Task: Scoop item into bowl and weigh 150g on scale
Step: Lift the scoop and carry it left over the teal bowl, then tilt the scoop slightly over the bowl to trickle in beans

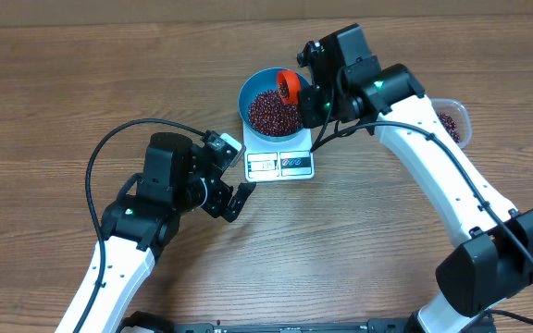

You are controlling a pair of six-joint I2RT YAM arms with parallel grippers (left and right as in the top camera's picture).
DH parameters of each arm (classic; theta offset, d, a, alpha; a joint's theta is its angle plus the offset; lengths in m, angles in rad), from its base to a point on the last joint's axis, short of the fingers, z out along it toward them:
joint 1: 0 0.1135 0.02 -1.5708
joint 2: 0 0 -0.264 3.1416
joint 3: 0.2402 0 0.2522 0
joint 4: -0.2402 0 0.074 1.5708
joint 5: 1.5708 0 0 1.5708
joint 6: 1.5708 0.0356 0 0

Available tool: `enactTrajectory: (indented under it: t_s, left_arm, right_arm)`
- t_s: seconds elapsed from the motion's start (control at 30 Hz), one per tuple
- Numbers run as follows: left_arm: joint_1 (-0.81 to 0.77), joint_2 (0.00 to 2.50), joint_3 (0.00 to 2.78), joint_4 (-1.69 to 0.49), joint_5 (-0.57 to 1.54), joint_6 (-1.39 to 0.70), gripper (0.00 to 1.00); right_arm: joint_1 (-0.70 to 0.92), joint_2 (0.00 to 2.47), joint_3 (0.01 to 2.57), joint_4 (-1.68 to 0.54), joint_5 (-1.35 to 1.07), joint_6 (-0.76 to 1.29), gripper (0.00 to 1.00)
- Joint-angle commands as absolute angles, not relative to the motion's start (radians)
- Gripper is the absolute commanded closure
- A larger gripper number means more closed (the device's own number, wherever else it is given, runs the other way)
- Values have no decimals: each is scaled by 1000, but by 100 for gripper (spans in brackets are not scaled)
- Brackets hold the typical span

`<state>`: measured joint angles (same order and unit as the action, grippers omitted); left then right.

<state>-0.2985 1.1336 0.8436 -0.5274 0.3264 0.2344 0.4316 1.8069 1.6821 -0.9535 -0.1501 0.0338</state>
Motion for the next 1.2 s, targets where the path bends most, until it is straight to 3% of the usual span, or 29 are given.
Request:
enactTrajectory:
  t_s: [0.0, 1.17]
  left_arm:
    - [-293, 1139, 839, -527, 333, 221, 0]
    - [-293, 1139, 840, -527, 333, 221, 1]
  right_arm:
    - [451, 1806, 1717, -947, -49, 38, 96]
    - [484, 1806, 1717, -948, 9, 26, 96]
